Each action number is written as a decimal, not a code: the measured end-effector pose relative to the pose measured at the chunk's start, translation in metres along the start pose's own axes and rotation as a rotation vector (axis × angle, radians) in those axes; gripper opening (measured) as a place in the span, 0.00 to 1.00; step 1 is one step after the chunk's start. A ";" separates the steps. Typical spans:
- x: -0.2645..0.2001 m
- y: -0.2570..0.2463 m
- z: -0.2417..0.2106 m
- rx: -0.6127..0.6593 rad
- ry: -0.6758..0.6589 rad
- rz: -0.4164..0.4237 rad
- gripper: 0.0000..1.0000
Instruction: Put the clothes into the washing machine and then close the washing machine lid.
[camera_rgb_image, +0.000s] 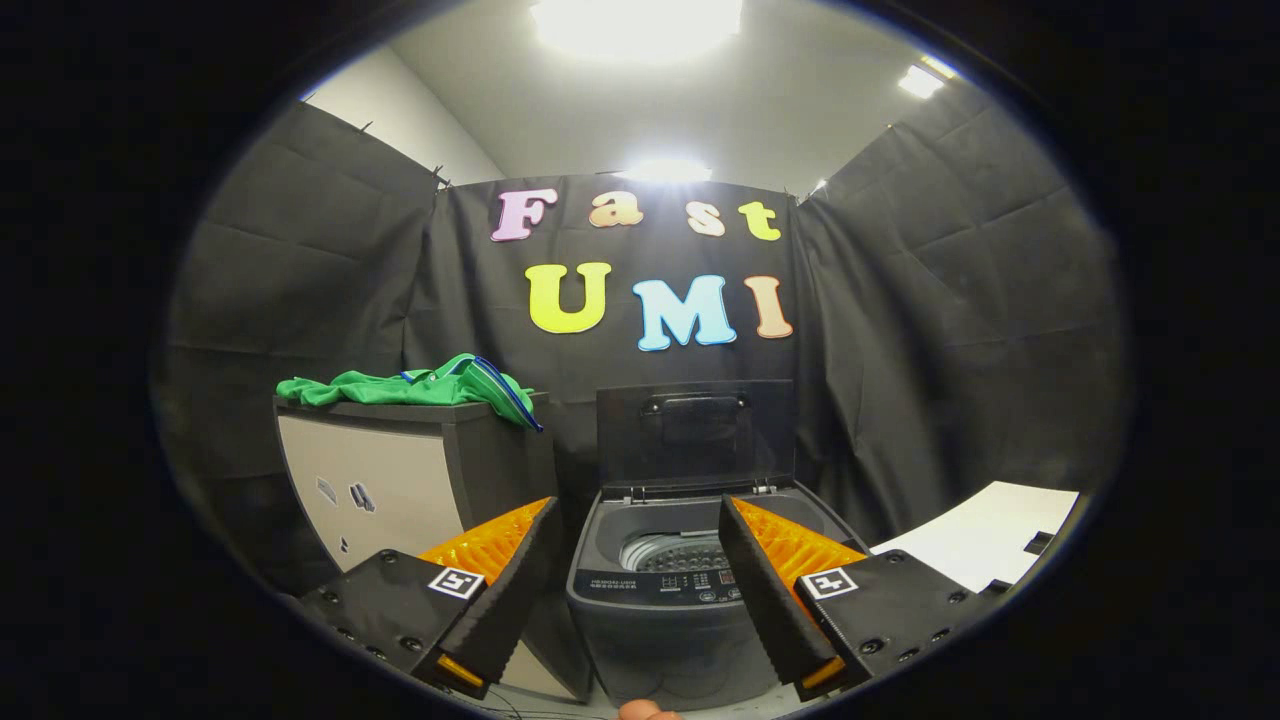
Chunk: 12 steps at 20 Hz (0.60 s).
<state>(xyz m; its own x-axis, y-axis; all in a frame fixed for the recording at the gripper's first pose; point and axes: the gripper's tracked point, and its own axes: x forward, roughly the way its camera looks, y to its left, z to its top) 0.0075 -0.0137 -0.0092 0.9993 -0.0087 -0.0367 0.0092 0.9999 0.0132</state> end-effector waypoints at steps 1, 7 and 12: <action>0.000 0.000 -0.001 0.000 0.003 0.000 0.99; -0.002 0.000 0.003 0.004 -0.003 -0.003 0.99; 0.000 -0.004 0.007 0.003 -0.006 -0.010 0.99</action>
<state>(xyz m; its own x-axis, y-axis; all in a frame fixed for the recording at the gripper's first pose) 0.0073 -0.0177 -0.0024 0.9994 -0.0186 -0.0304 0.0191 0.9997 0.0161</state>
